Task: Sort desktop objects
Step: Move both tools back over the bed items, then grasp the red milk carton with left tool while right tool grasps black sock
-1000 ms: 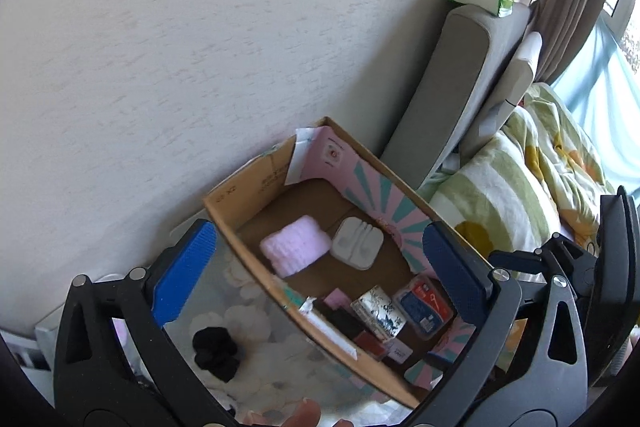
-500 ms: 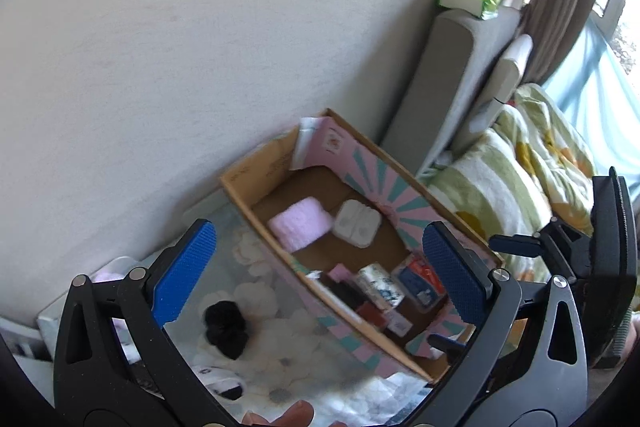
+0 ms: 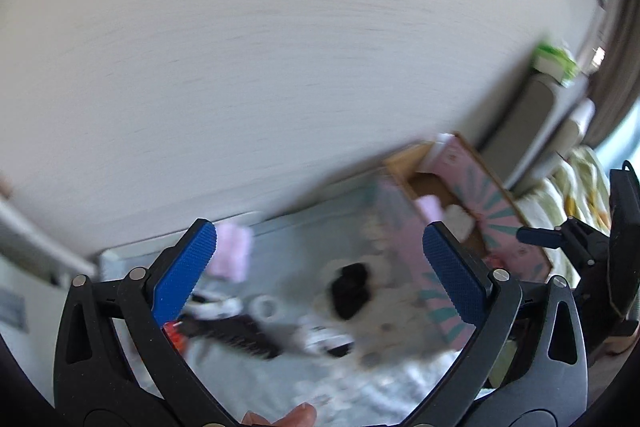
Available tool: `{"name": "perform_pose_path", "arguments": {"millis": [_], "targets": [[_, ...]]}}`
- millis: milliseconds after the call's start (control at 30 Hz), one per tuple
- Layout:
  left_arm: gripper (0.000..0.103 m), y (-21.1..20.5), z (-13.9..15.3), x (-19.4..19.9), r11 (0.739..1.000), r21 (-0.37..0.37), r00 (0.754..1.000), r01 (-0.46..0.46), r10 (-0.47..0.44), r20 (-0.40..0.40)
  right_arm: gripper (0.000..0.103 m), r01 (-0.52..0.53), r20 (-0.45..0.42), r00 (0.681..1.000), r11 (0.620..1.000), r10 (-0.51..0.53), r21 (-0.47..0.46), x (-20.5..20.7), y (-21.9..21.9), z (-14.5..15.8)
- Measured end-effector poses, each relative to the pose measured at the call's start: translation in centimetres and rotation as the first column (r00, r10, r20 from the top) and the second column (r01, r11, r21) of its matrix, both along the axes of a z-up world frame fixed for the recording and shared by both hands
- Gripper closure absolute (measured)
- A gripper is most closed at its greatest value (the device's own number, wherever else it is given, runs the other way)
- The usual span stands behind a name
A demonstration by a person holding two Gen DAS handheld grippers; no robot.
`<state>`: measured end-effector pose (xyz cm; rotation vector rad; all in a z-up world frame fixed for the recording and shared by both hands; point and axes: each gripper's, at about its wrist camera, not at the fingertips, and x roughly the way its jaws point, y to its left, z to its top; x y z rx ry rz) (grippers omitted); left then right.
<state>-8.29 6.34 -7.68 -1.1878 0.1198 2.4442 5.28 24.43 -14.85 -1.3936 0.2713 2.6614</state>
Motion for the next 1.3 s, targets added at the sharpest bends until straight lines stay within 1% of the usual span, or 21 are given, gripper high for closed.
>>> {"name": "perform_pose_path", "arguments": {"millis": [133,233,333,400,467,533,600,633,733,767,900,1000,1100,1133,1200,1267,1300], "targets": [[0.000,-5.1,-0.4,-0.1,0.994,-0.007,0.994,-0.106,0.106,0.010,0.000,-0.089,0.000,0.996,0.996,0.089,0.011,-2.9,-2.6,0.1],[0.000,-9.0,-1.7,-0.2,0.983,-0.020,0.982,-0.183,0.184,0.037,0.000,-0.142,0.012,0.990,0.990,0.142,0.017,-4.5,-4.2,-0.2],[0.000,-11.7,-3.2,-0.1,0.972,-0.042,0.970,-0.231,0.234,0.067,0.000,-0.182,0.036,0.983,0.983,0.182,0.012,-6.1,-5.5,-1.0],[0.000,-13.1,-4.5,0.0,0.969,-0.062,0.965,-0.239,0.244,0.097,0.000,-0.197,0.050,0.979,0.980,0.197,0.003,-6.8,-6.0,-1.8],[0.000,-14.3,-5.9,0.1,0.962,-0.107,0.957,-0.252,0.264,0.122,0.000,-0.213,0.069,0.975,0.977,0.213,-0.004,-7.5,-6.4,-2.5],[0.000,-15.3,-7.3,0.2,0.960,-0.140,0.955,-0.242,0.262,0.142,0.000,-0.232,0.092,0.968,0.973,0.232,-0.010,-8.2,-6.8,-3.5],[0.000,-15.9,-8.7,0.4,0.954,-0.184,0.955,-0.236,0.262,0.135,0.000,-0.250,0.118,0.961,0.968,0.250,-0.015,-8.7,-7.1,-4.4],[0.000,-15.9,-9.5,0.5,0.949,-0.221,0.959,-0.227,0.257,0.121,0.000,-0.258,0.131,0.957,0.966,0.258,-0.016,-8.9,-7.2,-4.9],[0.001,-15.7,-11.5,0.4,0.936,-0.303,0.971,-0.179,0.219,0.102,0.000,-0.271,0.172,0.947,0.962,0.270,-0.022,-9.8,-7.6,-6.5],[0.001,-15.6,-12.1,0.2,0.936,-0.314,0.973,-0.161,0.203,0.105,0.000,-0.267,0.185,0.946,0.963,0.267,-0.027,-10.1,-7.6,-7.0],[0.003,-15.7,-14.5,-0.4,0.937,-0.331,0.978,-0.115,0.166,0.128,0.000,-0.234,0.222,0.945,0.971,0.239,-0.050,-11.1,-7.0,-8.7],[0.009,-15.9,-16.3,-0.9,0.934,-0.348,0.978,-0.086,0.146,0.150,0.000,-0.203,0.250,0.947,0.979,0.201,-0.018,-12.0,-6.3,-10.0],[0.012,-15.9,-17.9,-1.3,0.928,-0.370,0.982,-0.050,0.113,0.151,0.000,-0.193,0.305,0.932,0.981,0.194,-0.034,-12.8,-5.5,-11.3],[0.014,-16.0,-18.4,-1.4,0.931,-0.362,0.983,-0.037,0.100,0.156,0.000,-0.191,0.318,0.928,0.981,0.193,-0.038,-13.0,-5.4,-11.6],[0.015,-16.1,-19.0,-1.6,0.934,-0.355,0.982,-0.026,0.090,0.166,0.000,-0.191,0.328,0.925,0.981,0.190,-0.030,-13.3,-5.3,-12.0],[0.019,-16.2,-19.6,-1.8,0.932,-0.363,0.981,-0.018,0.086,0.173,0.000,-0.193,0.341,0.920,0.981,0.193,-0.032,-13.6,-5.3,-12.5],[0.019,-16.2,-19.9,-1.8,0.931,-0.364,0.981,-0.014,0.084,0.177,0.000,-0.191,0.349,0.918,0.981,0.190,-0.033,-13.7,-5.3,-12.8]]}}
